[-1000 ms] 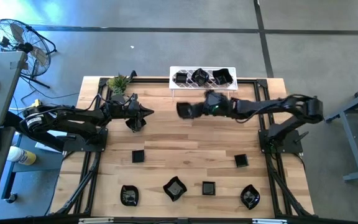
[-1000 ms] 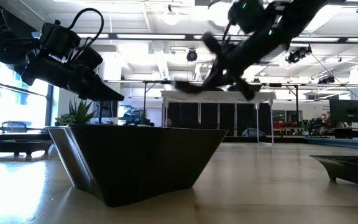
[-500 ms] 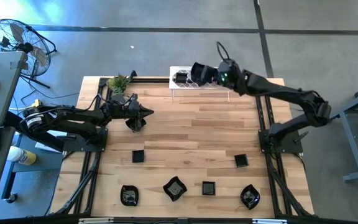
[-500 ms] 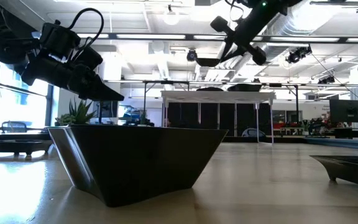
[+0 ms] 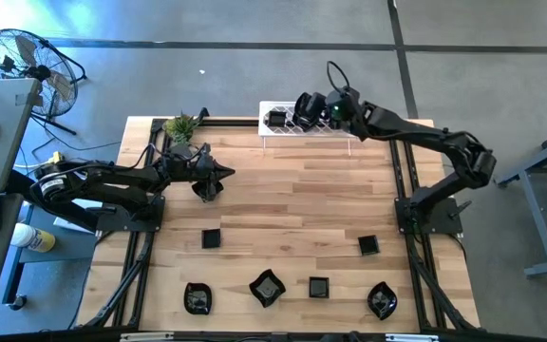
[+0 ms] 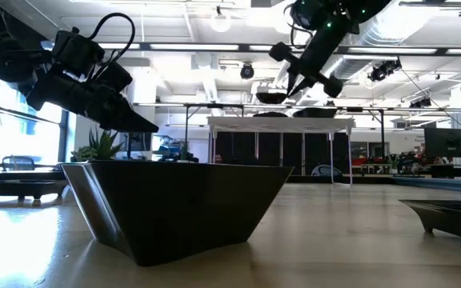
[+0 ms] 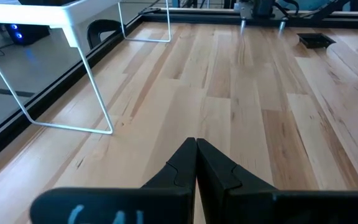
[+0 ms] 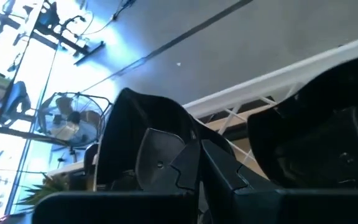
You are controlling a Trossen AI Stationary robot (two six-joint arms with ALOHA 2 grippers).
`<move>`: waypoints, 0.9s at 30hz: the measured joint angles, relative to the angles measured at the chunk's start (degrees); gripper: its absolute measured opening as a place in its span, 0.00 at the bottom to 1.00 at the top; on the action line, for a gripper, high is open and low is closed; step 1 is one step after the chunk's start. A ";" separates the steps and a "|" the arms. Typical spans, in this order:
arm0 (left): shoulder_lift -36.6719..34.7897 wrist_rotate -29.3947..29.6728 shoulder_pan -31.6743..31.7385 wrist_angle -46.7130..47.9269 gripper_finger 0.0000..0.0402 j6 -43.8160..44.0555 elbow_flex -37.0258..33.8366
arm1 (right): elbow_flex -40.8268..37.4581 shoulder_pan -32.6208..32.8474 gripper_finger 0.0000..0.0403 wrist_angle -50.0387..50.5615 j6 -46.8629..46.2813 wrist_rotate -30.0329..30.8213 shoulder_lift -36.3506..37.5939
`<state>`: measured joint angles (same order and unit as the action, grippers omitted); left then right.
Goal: Pick & Place Mini shaped plates
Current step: Stack the leaf shaped plate on top of the leaf shaped plate on the shelf, then stack the square plate on top of the square plate on the shelf
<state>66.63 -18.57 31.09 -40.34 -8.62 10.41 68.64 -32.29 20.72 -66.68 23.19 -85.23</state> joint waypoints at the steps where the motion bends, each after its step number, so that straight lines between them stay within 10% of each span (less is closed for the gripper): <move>1: 0.00 0.00 0.00 -0.11 0.01 0.00 0.00 | 0.00 -0.02 0.02 0.05 -0.60 0.20 -0.30; 17: 0.00 -0.22 0.01 0.30 0.01 0.09 0.00 | -0.02 0.26 0.11 -0.48 -3.66 0.51 -3.72; 27: 0.00 -0.33 0.01 0.24 0.01 0.07 0.00 | -0.02 0.48 0.21 -0.40 10.12 -5.52 -3.23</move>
<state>66.63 -18.90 31.10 -40.10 -8.55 10.41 68.62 -31.81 20.32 -56.56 17.67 -88.47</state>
